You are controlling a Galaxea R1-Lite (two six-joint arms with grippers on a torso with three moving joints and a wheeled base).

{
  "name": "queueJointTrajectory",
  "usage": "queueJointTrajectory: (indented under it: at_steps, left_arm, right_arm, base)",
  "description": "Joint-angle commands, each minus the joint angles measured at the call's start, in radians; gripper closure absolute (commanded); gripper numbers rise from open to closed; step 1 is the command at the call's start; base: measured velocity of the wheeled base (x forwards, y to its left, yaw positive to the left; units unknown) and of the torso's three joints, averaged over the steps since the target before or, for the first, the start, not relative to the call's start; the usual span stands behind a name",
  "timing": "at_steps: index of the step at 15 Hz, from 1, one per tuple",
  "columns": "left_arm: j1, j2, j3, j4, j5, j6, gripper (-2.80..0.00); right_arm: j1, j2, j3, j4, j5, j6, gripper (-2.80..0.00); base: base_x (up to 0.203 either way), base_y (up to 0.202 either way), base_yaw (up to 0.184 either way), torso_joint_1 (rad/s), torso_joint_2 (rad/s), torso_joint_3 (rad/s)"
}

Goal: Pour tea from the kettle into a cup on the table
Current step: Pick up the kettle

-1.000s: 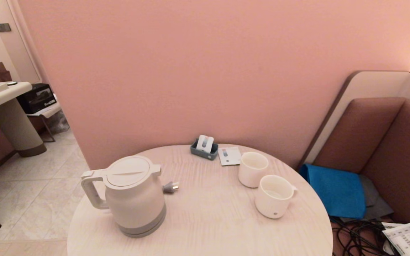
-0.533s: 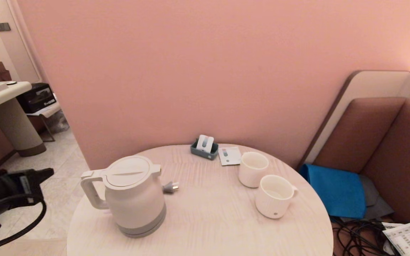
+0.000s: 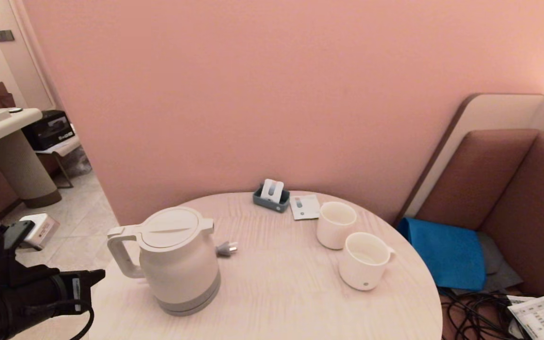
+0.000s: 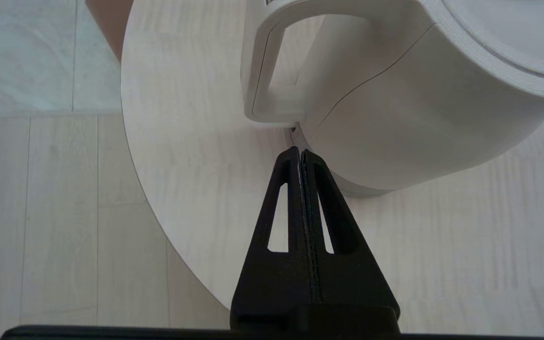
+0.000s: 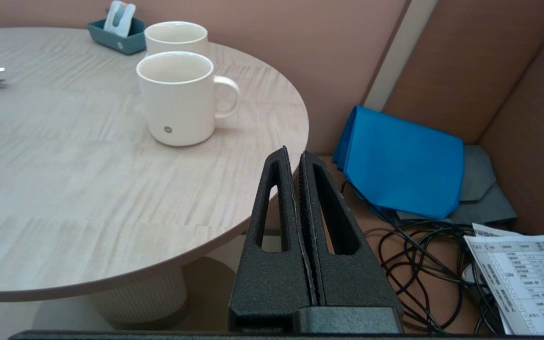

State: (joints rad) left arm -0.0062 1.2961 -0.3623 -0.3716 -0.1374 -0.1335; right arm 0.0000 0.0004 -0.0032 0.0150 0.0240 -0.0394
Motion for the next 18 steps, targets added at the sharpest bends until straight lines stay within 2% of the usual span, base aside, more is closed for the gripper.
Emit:
queueJointTrajectory:
  at_steps: [1,5,8,9,16,18]
  left_arm:
    - [0.000,0.018,0.020,-0.019,-0.001,0.001,0.00]
    - [0.000,0.048,0.007,-0.033,0.001,0.014,0.00]
    - [0.003,0.116,0.016,-0.142,0.009,0.025,0.00]
    - [0.003,0.121,0.014,-0.150,0.010,0.026,-2.80]
    - [0.007,0.164,0.006,-0.153,0.010,0.027,-2.80]
    - [0.016,0.198,0.006,-0.190,0.010,0.027,-2.80]
  right_arm:
    - [0.000,0.000,0.000,0.000,0.001,-0.001,0.00]
    - [0.000,0.000,0.000,0.000,0.001,-0.001,0.00]
    - [0.000,0.000,0.000,0.000,0.001,-0.001,0.00]
    - [0.000,0.000,0.000,0.000,0.001,-0.001,0.00]
    - [0.000,0.000,0.000,0.000,0.001,-0.001,0.00]
    - [0.000,0.000,0.000,-0.001,0.001,-0.001,0.00]
  base:
    - [0.000,0.000,0.000,0.000,0.00,0.000]
    - [0.000,0.000,0.000,0.000,0.00,0.000]
    - [0.000,0.000,0.000,0.000,0.00,0.000]
    - [0.000,0.000,0.000,0.000,0.00,0.000]
    - [0.000,0.000,0.000,0.000,0.00,0.000]
    - [0.000,0.000,0.000,0.000,0.00,0.000]
